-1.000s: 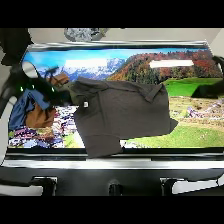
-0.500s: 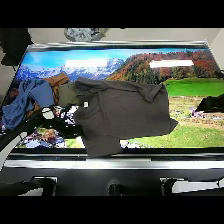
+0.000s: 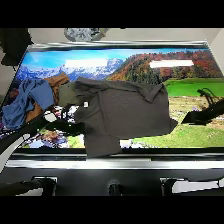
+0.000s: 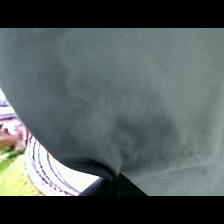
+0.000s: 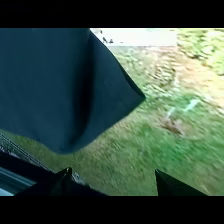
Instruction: Fold the shirts.
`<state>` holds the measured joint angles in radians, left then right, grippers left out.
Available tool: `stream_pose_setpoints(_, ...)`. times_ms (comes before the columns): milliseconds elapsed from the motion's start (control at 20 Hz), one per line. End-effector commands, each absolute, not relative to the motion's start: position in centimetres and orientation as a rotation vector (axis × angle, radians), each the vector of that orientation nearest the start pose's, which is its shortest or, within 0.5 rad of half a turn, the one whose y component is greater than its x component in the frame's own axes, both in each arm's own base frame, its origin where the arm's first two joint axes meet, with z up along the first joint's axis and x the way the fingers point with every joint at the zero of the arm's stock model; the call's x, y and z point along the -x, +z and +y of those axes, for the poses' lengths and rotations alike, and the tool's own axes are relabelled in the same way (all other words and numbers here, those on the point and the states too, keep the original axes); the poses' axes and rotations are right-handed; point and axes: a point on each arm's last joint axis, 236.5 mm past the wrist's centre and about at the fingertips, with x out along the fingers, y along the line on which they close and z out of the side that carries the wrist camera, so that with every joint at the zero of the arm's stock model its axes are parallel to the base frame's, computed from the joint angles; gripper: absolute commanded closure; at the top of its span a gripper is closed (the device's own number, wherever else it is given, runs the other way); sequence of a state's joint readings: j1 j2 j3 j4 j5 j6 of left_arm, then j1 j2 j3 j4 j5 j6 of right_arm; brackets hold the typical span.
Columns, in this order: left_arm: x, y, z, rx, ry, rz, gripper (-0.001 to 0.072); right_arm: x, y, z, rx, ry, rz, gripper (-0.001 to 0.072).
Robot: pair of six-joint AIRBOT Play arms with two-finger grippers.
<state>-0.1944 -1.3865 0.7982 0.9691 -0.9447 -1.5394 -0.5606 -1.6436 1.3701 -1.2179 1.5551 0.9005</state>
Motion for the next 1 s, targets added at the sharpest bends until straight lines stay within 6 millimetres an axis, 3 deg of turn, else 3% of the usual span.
stream_pose_setpoints(0, -30.1, -10.3, -16.8, 0.410, -0.353, 1.492, 0.0684, -34.4, -8.3, -9.9, -0.369, 0.381, 1.484, 0.0121)
stream_pose_setpoints(250, -30.7, -8.4, -16.9, 0.324, -0.440, 1.410, 0.0684, -36.7, -10.5, -10.7, -0.408, 0.294, 1.414, 0.0156)
stream_pose_setpoints(400, -30.9, -7.7, -16.9, 0.314, -0.453, 1.385, 0.0684, -37.8, -10.9, -8.8, -0.483, 0.333, 1.388, 0.0188)
stream_pose_setpoints(450, -30.9, -7.6, -16.9, 0.313, -0.453, 1.384, 0.0684, -37.4, -11.2, -7.7, -0.480, 0.367, 1.420, 0.0250)
stream_pose_setpoints(500, -30.9, -7.6, -16.9, 0.313, -0.453, 1.382, 0.0684, -36.8, -11.5, -7.0, -0.452, 0.394, 1.456, 0.0388)
stream_pose_setpoints(550, -31.1, -7.4, -17.0, 0.312, -0.454, 1.377, 0.0684, -36.3, -11.5, -6.6, -0.420, 0.411, 1.487, 0.0574)
stream_pose_setpoints(600, -31.5, -7.0, -17.0, 0.311, -0.458, 1.367, 0.0684, -36.1, -11.1, -6.6, -0.410, 0.417, 1.491, 0.0664)
stream_pose_setpoints(700, -33.3, -5.1, -17.4, 0.304, -0.472, 1.309, 0.0684, -36.5, -9.3, -7.0, -0.365, 0.407, 1.450, 0.0665)
stream_pose_setpoints(800, -35.9, -1.4, -17.9, 0.283, -0.500, 1.214, 0.0685, -37.8, -5.8, -7.8, -0.273, 0.396, 1.358, 0.0667)
stream_pose_setpoints(900, -38.5, 4.8, -18.0, 0.203, -0.537, 1.085, 0.0686, -40.3, 0.7, -8.5, -0.168, 0.372, 1.195, 0.0668)
stream_pose_setpoints(950, -39.9, 9.5, -17.6, 0.158, -0.536, 0.984, 0.0686, -41.9, 5.6, -9.0, -0.094, 0.345, 1.066, 0.0668)
